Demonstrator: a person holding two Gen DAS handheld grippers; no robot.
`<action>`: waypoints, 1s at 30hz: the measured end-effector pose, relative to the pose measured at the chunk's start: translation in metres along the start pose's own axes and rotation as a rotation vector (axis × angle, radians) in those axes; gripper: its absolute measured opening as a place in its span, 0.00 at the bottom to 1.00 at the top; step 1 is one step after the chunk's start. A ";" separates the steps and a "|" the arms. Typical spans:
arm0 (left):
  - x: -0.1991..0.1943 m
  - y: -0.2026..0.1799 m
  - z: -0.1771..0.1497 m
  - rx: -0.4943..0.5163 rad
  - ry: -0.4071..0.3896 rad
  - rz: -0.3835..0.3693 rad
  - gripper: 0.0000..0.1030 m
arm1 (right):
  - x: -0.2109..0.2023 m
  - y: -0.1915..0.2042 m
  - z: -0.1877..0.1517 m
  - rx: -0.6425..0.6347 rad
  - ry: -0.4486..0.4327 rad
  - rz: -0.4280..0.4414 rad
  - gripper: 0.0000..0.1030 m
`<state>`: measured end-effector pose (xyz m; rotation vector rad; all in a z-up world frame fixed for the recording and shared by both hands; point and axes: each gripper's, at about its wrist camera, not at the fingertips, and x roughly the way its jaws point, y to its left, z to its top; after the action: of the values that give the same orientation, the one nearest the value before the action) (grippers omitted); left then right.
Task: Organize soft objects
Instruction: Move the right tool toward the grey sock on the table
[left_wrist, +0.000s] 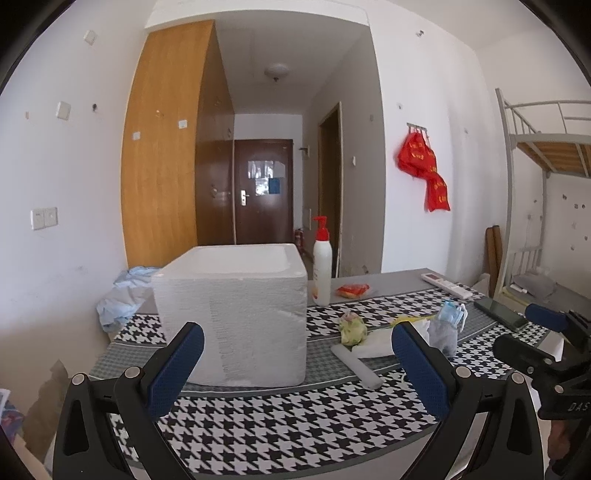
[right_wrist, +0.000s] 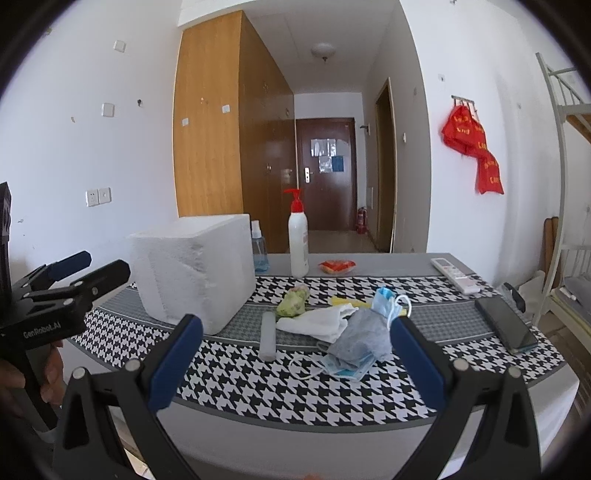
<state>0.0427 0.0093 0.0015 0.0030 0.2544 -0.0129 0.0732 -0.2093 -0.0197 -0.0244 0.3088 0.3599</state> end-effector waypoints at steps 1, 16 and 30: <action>0.002 -0.001 0.000 0.005 0.006 -0.007 0.99 | 0.003 -0.002 0.000 0.004 0.008 -0.006 1.00; 0.029 -0.018 0.003 0.018 0.085 -0.063 0.99 | 0.027 -0.018 0.003 0.026 0.079 -0.028 1.00; 0.061 -0.030 -0.001 0.022 0.173 -0.113 0.99 | 0.039 -0.033 0.005 0.025 0.111 -0.068 1.00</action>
<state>0.1013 -0.0214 -0.0151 0.0116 0.4276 -0.1280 0.1214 -0.2263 -0.0274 -0.0299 0.4211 0.2880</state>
